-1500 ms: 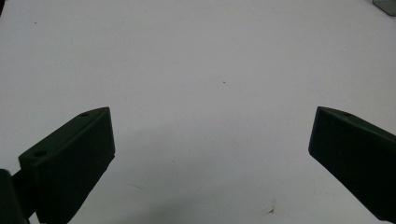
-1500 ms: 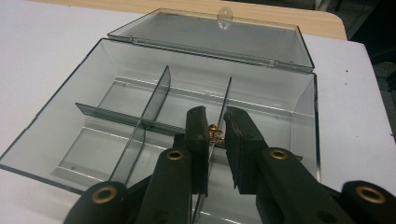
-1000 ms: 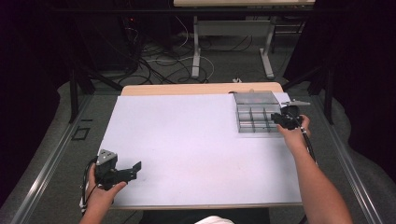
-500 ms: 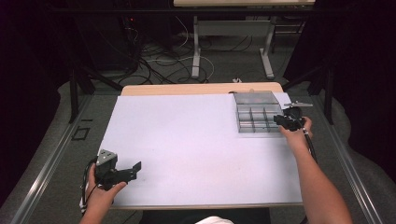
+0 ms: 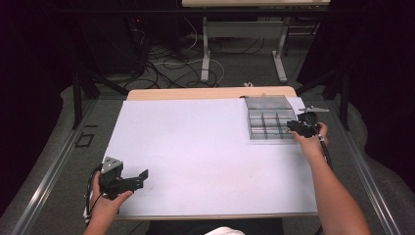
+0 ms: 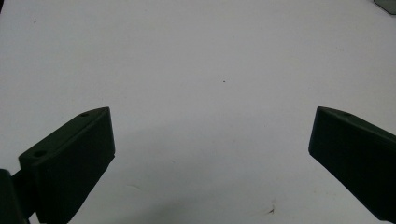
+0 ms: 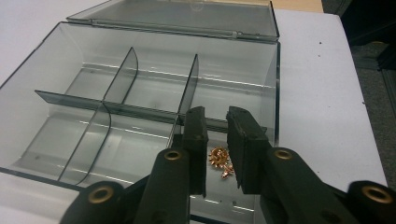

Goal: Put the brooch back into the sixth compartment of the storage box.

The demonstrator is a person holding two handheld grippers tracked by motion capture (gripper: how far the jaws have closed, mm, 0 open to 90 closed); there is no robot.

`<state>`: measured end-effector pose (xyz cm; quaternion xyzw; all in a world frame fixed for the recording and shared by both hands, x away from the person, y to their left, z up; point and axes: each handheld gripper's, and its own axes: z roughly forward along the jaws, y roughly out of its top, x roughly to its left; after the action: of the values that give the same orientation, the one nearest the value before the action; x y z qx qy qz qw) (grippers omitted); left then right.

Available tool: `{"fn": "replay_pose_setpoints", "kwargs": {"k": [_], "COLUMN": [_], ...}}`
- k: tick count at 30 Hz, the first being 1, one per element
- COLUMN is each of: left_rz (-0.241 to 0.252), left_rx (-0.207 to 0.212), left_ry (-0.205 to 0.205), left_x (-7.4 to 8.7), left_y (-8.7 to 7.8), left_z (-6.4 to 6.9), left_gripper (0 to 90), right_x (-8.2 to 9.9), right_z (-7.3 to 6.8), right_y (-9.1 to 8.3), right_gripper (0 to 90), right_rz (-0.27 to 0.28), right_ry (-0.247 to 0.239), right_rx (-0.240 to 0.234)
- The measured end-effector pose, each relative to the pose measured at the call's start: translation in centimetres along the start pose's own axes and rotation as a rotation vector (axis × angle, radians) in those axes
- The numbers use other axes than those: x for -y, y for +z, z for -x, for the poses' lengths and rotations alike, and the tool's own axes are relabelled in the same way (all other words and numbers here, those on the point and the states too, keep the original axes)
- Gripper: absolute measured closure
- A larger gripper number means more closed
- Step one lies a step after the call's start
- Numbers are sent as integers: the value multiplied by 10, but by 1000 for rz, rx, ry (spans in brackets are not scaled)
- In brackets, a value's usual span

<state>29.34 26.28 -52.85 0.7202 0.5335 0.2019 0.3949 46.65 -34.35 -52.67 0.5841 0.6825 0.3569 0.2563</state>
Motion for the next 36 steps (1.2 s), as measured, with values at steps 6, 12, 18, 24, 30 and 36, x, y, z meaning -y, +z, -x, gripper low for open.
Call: {"fn": "replay_pose_setpoints", "kwargs": {"k": [6, 12, 18, 24, 30, 36], "left_rz": [1, 1, 0, 0, 0, -1], "left_rx": [-1, -1, -2, -1, -1, 0], "left_ry": [-2, -1, -1, -1, 0, -4], "left_x": [0, 0, 0, 0, 0, 0], "left_y": [0, 1, 1, 1, 1, 1], "left_z": [0, 0, 0, 0, 0, 0], "left_gripper": [4, 4, 4, 4, 4, 4], "right_x": [-1, -1, -1, 0, 1, 2], "right_z": [-3, -6, -10, -14, -16, -23], "right_y": [-3, -6, -10, -15, -23, -34], "right_gripper": [679, 614, 556, 494, 446, 399], "right_rz": [7, 8, 0, -18, -27, -33], "right_ry": [3, 5, -9, -28, -39, -63], "right_rx": [-21, -48, -84, -121, -131, -161]}}
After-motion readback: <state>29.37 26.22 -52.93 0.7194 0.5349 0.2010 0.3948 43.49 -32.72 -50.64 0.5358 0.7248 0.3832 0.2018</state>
